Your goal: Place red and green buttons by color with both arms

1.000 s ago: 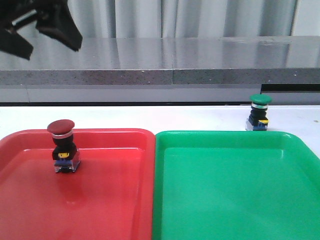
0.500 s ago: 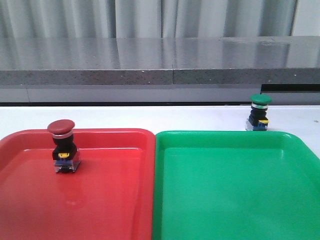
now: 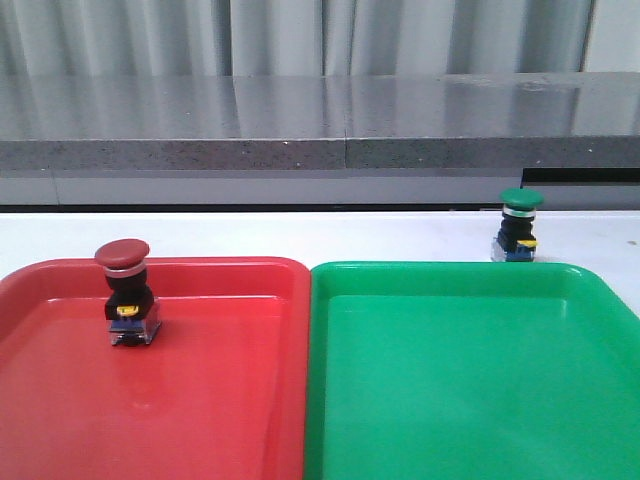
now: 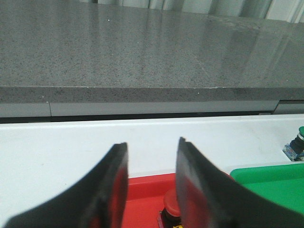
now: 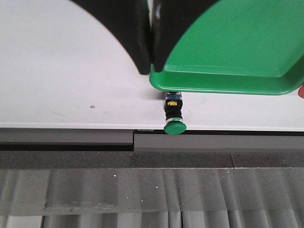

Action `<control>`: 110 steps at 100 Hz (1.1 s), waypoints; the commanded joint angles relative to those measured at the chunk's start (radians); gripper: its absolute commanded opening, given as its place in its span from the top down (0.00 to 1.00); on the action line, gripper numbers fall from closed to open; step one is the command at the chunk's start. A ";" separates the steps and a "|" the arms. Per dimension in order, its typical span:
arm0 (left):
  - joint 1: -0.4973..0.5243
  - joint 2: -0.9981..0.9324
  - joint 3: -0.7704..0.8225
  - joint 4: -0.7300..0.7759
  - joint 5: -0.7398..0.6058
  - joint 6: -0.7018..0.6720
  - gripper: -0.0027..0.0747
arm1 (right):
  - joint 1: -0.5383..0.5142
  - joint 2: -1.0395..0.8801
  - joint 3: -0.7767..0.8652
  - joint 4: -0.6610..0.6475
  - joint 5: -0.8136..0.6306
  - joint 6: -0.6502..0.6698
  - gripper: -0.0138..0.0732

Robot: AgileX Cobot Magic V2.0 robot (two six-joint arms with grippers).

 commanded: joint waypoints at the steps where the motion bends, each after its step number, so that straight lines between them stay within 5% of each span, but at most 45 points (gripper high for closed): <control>1: 0.004 -0.012 -0.023 -0.002 -0.078 0.005 0.90 | -0.007 -0.021 -0.015 0.001 -0.081 -0.002 0.92; 7: 0.004 -0.012 -0.023 -0.002 -0.078 0.005 0.99 | -0.007 -0.021 -0.015 0.001 -0.081 -0.002 0.92; 110: 0.004 -0.030 -0.017 0.040 -0.084 0.005 0.99 | -0.007 -0.021 -0.015 0.001 -0.081 -0.002 0.92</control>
